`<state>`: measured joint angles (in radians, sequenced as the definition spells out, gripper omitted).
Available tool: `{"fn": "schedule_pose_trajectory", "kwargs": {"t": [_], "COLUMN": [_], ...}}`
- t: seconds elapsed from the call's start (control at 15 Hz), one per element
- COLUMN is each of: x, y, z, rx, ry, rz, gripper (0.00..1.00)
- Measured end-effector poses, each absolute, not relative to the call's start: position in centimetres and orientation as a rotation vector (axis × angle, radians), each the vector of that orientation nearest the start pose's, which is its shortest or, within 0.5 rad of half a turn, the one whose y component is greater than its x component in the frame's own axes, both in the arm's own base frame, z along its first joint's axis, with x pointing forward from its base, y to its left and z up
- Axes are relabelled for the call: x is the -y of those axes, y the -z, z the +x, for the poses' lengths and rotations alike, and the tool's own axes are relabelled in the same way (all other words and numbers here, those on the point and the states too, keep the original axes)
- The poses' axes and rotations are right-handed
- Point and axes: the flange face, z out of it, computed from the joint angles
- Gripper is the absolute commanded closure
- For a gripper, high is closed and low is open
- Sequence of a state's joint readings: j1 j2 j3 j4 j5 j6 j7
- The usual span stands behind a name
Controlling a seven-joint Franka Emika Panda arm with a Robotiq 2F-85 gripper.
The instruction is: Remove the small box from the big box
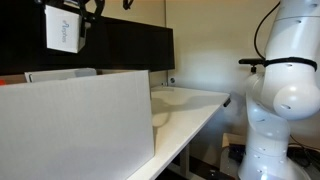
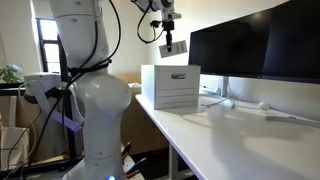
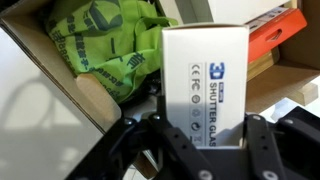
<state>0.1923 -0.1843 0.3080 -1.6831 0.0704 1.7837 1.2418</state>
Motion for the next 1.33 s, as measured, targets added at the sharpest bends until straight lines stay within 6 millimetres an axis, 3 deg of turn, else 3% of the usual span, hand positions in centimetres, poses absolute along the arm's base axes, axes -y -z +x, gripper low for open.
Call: {"fn": "schedule_pose_trajectory", "kwargs": {"t": [0.27,0.67,1.07,1.33], "x": [-26.3,-23.1,-19.1,-15.0], "y": [-69.8,-72.3,-74.6,-76.2], "z": [44.3,45.1,44.8,43.9], "rx": [-1.079,-1.129,-1.127,-1.154], "ry": [0.12,0.077,-0.017,-0.063], "rz": [-2.728,-2.729,-2.712,-2.719], "gripper": [0.69,0.69,0.69,0.69]}}
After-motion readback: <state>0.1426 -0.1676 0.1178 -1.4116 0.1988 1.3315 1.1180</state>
